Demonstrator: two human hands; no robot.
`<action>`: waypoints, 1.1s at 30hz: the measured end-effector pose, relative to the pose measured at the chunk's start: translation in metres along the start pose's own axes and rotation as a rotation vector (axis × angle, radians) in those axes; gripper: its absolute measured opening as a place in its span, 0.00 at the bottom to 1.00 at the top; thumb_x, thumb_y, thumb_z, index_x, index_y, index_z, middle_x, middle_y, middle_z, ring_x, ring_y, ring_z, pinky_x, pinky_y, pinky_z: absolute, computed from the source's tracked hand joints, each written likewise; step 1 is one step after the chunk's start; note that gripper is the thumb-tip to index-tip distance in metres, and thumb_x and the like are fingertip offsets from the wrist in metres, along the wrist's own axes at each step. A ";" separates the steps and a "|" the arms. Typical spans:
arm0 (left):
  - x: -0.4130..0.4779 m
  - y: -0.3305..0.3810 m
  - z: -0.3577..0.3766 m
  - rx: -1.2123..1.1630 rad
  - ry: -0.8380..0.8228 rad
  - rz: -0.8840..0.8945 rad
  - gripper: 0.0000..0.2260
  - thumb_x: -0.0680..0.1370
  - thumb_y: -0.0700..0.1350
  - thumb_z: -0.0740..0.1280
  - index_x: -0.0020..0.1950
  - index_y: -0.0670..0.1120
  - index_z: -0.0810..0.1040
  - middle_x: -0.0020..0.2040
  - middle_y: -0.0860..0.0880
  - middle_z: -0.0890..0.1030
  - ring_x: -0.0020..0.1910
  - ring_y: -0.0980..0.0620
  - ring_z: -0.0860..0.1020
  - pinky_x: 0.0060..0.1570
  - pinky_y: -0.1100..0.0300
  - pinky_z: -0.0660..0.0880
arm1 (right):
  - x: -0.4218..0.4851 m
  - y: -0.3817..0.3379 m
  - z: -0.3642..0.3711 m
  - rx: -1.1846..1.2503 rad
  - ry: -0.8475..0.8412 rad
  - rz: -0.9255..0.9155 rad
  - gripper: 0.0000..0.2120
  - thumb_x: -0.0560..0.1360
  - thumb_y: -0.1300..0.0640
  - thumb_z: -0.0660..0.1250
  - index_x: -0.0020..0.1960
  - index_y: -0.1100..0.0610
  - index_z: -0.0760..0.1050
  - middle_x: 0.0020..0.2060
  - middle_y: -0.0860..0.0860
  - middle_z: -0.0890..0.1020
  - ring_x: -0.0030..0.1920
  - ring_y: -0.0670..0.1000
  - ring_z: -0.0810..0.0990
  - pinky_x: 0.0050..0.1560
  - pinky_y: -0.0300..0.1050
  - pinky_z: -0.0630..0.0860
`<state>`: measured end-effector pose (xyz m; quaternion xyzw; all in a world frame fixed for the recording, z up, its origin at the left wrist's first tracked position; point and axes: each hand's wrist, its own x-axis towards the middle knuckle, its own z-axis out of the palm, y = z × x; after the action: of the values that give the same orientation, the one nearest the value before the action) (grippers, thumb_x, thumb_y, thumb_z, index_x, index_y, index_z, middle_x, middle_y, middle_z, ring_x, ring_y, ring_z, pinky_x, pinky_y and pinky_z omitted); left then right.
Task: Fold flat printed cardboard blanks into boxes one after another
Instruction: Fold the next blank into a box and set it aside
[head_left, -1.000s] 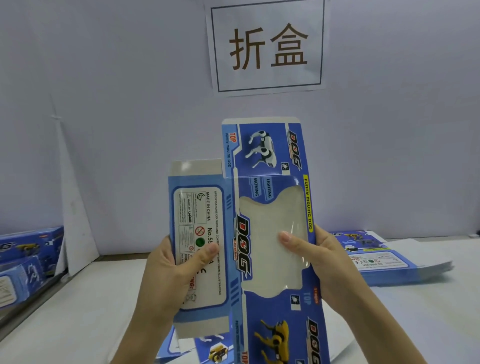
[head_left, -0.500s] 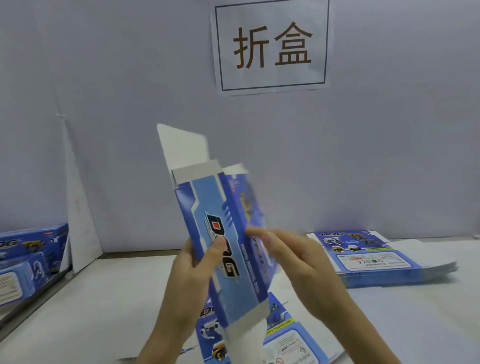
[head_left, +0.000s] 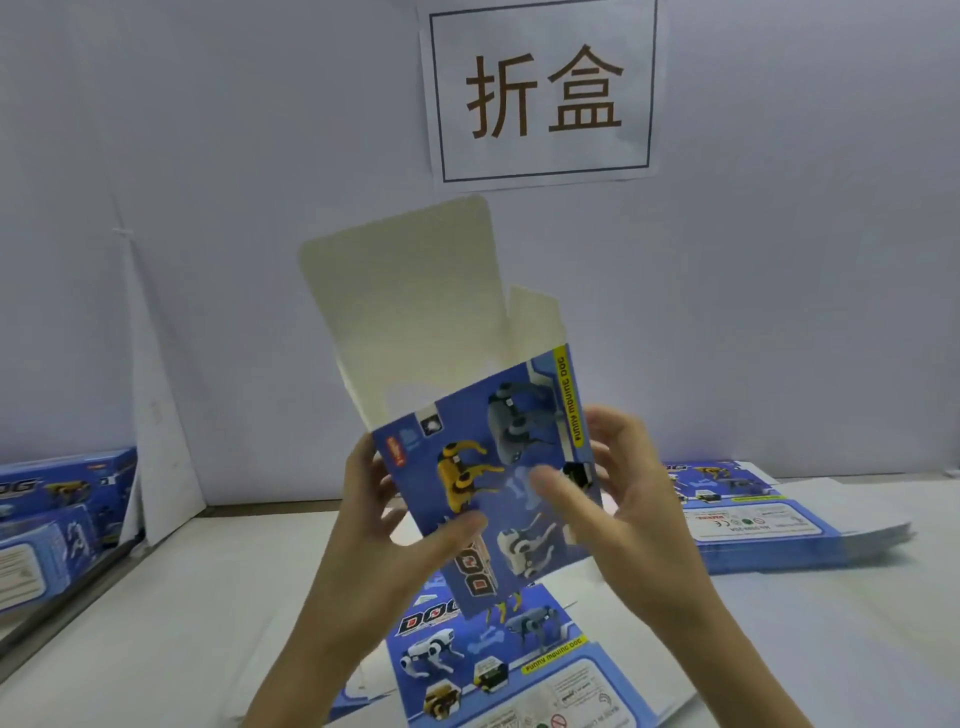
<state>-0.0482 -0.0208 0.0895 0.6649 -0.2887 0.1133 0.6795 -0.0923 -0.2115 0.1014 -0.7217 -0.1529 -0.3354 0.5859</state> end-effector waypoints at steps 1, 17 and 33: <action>0.001 -0.003 -0.003 -0.008 0.012 0.020 0.36 0.58 0.48 0.81 0.61 0.61 0.69 0.57 0.57 0.80 0.53 0.57 0.81 0.42 0.69 0.78 | 0.000 -0.003 -0.001 0.055 -0.003 0.037 0.18 0.72 0.38 0.66 0.55 0.49 0.73 0.49 0.46 0.83 0.50 0.48 0.81 0.46 0.39 0.78; -0.007 0.020 -0.010 0.445 -0.093 0.263 0.37 0.60 0.51 0.76 0.60 0.72 0.60 0.61 0.74 0.69 0.58 0.72 0.71 0.44 0.77 0.73 | 0.008 -0.006 -0.027 0.748 -0.353 0.521 0.33 0.48 0.33 0.80 0.49 0.49 0.84 0.42 0.51 0.81 0.42 0.51 0.71 0.45 0.46 0.67; -0.003 0.019 -0.015 0.614 -0.146 0.259 0.38 0.57 0.53 0.77 0.62 0.57 0.63 0.60 0.63 0.71 0.56 0.77 0.69 0.44 0.82 0.69 | 0.002 -0.010 -0.032 0.048 -0.390 0.629 0.14 0.71 0.39 0.68 0.53 0.43 0.76 0.49 0.49 0.82 0.48 0.49 0.83 0.48 0.49 0.82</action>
<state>-0.0574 -0.0042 0.1041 0.8027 -0.3711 0.2322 0.4050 -0.1065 -0.2391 0.1129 -0.7697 -0.0402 0.0086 0.6371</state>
